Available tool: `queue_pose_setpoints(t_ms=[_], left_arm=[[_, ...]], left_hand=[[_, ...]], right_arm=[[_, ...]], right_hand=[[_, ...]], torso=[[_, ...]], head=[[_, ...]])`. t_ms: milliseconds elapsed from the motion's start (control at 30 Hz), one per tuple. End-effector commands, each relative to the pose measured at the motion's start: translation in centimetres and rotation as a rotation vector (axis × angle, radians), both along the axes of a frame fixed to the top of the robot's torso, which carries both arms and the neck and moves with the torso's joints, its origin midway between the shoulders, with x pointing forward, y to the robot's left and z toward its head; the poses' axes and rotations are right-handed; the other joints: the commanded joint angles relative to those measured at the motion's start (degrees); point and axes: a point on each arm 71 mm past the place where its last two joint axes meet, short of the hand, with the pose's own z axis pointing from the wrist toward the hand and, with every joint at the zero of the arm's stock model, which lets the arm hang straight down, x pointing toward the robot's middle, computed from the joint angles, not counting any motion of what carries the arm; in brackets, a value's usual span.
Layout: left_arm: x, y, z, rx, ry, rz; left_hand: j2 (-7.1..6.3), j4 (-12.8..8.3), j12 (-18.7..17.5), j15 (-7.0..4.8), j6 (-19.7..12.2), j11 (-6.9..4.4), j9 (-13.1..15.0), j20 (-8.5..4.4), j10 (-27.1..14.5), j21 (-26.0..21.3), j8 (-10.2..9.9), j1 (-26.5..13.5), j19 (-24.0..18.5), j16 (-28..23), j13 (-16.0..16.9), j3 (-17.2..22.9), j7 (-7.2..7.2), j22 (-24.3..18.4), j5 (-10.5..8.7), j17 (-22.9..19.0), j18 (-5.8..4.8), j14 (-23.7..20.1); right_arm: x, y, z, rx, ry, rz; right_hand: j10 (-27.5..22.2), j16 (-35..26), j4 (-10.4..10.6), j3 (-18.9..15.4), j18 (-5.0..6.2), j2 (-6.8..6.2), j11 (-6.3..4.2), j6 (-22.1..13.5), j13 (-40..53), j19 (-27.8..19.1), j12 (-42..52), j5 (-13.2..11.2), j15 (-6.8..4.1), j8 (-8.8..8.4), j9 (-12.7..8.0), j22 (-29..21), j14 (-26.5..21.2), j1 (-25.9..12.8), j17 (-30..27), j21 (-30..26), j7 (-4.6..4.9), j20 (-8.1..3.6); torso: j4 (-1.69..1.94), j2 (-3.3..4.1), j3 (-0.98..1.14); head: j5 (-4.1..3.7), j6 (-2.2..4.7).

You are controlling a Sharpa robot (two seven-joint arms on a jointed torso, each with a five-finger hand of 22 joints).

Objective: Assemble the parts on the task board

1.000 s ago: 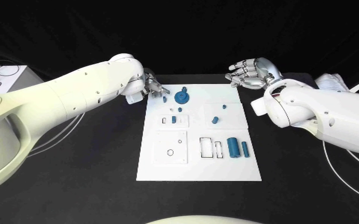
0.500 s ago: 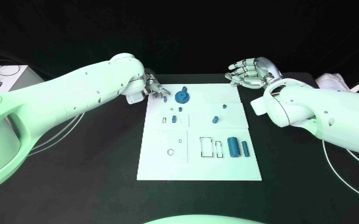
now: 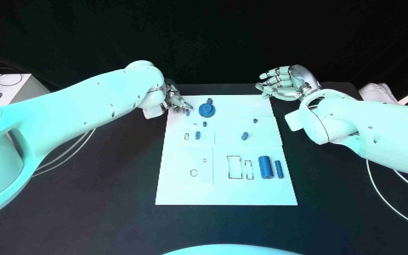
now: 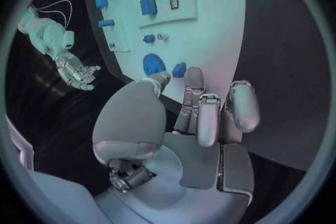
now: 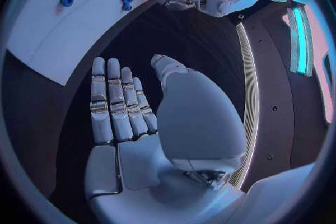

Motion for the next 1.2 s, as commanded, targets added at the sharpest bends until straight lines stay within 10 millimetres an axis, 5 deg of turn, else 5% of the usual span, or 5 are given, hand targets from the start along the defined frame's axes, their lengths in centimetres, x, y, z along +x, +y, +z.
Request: queue_pose_setpoints(t_ms=[33,467,767,933,1200], left_arm=[[-0.11,-0.28,-0.04,-0.004,0.015,-0.024],[-0.13,-0.25,-0.07,-0.017,0.022,-0.025],[-0.08,-0.2,-0.01,-0.039,0.014,-0.021],[-0.07,-0.02,-0.01,-0.047,0.014,-0.016],[-0.11,0.5,-0.01,-0.049,0.012,-0.004]], left_hand=[[0.2,0.07,0.38,-0.46,0.39,-0.48,-0.06,0.04,-0.08,0.34,0.25,0.59,0.38,0.25,-0.09,0.35,-0.21,0.12,0.17,10.85,0.69,4.13],[1.02,-0.46,0.12,-0.99,0.6,-1.03,-0.25,-0.43,0.4,0.46,0.9,4.12,0.57,0.38,-0.54,3.4,-0.78,0.45,0.11,10.99,0.63,4.24],[1.02,-4.13,-1.05,-1.3,0.22,-1.31,-0.26,-0.76,1.17,0.51,1.19,8.93,0.73,0.51,-1.54,12.74,-0.9,0.88,-0.08,11.12,0.56,4.34],[-0.1,-7.59,-1.7,-1.03,-0.2,-0.94,0.47,-0.64,1.51,0.59,1.55,8.11,0.79,0.55,-2.03,20.13,-0.46,1.15,0.05,11.13,0.54,4.36],[-1.66,-11.31,-1.84,-0.93,0.13,-0.86,1.22,-0.52,1.79,0.8,1.85,5.78,0.94,0.76,-2.18,26.13,-0.23,1.56,0.61,11.42,0.51,4.5]], right_arm=[[-0.04,0.21,0.03,-0.003,-0.005,0.02],[-0.05,0.23,0.03,-0.003,-0.004,0.02],[-0.04,0.22,0.02,-0.003,-0.004,0.02],[-0.03,0.18,0.02,-0.003,-0.003,0.019],[-0.02,0.12,0.01,-0.002,-0.002,0.018]], right_hand=[[0.02,-0.35,-0.18,0.09,0.32,0.41,0.26,-0.26,-0.17,-0.08,0.3,0.26,0.05,0.26,-0.11,-0.18,-0.17,-0.05,-0.07,0.01,2.63,0.21],[0.02,-0.36,-0.19,0.1,0.32,0.46,0.25,-0.26,-0.23,-0.06,0.34,0.28,0.04,0.28,-0.12,-0.26,-0.15,-0.05,-0.07,0.02,2.63,0.21],[0.02,-0.36,-0.19,0.1,0.32,0.46,0.25,-0.26,-0.23,-0.06,0.34,0.28,0.04,0.28,-0.12,-0.26,-0.15,-0.05,-0.07,0.02,2.63,0.21],[0.02,-0.37,-0.15,0.13,0.32,0.56,0.25,-0.25,-0.29,-0.04,0.39,0.32,0.04,0.31,-0.13,-0.32,-0.13,-0.1,-0.08,0.03,2.63,0.21],[0.02,-0.38,-0.12,0.14,0.32,0.6,0.26,-0.25,-0.32,-0.03,0.41,0.36,0.04,0.33,-0.13,-0.36,-0.12,-0.14,-0.08,0.03,2.63,0.21]], torso=[[0.03,0.01,-0.01],[0.04,0.0,-0.01],[0.06,-0.02,-0.01],[0.07,-0.05,-0.01],[0.1,-0.09,-0.03]], head=[[-0.05,-0.13],[0.04,-0.18],[0.12,-0.35],[0.11,-0.34],[0.24,-0.22]])
